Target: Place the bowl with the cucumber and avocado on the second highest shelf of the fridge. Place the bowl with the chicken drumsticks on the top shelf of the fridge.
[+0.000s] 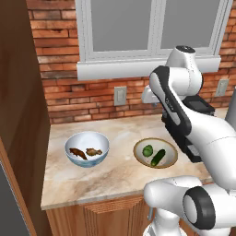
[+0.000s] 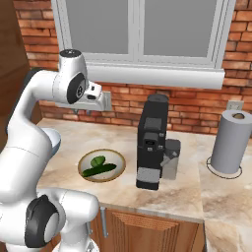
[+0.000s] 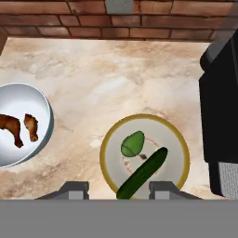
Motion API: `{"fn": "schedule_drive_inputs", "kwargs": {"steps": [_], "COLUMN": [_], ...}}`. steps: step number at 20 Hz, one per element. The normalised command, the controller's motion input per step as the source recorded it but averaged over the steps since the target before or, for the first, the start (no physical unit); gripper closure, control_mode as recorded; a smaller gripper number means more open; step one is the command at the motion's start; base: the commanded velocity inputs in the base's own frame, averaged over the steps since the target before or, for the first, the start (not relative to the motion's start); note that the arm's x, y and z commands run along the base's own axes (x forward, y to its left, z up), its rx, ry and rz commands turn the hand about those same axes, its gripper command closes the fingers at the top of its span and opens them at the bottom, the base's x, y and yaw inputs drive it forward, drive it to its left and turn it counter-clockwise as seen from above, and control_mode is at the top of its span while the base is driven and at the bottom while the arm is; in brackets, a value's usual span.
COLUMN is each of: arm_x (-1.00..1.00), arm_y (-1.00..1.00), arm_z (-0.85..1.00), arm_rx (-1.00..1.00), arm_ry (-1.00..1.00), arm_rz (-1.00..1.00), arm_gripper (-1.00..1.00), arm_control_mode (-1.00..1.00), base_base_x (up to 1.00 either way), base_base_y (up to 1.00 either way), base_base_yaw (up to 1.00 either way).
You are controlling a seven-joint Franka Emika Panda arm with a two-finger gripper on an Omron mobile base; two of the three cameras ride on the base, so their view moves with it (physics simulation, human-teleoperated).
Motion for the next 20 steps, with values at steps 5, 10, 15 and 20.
{"fn": "schedule_drive_inputs", "kwargs": {"steps": [5,10,15,20], "arm_x": [-0.16,-0.21,-0.07,0.00], "arm_y": [-0.10,-0.46,-0.33,-0.16], "arm_z": [-0.23,-0.71,-0.82,-0.85], "arm_rx": [0.02,0.05,0.07,0.07], "arm_ry": [0.04,0.09,0.11,0.06], "arm_rz": [-0.09,-0.34,-0.43,-0.41], "arm_gripper": [-1.00,-1.00,-1.00,-1.00], "arm_control_mode": [-1.00,-1.00,-1.00,-1.00], "base_base_x": [0.00,0.00,0.00,0.00], "base_base_y": [0.00,0.00,0.00,0.00], "base_base_yaw": [0.00,0.00,0.00,0.00]}}
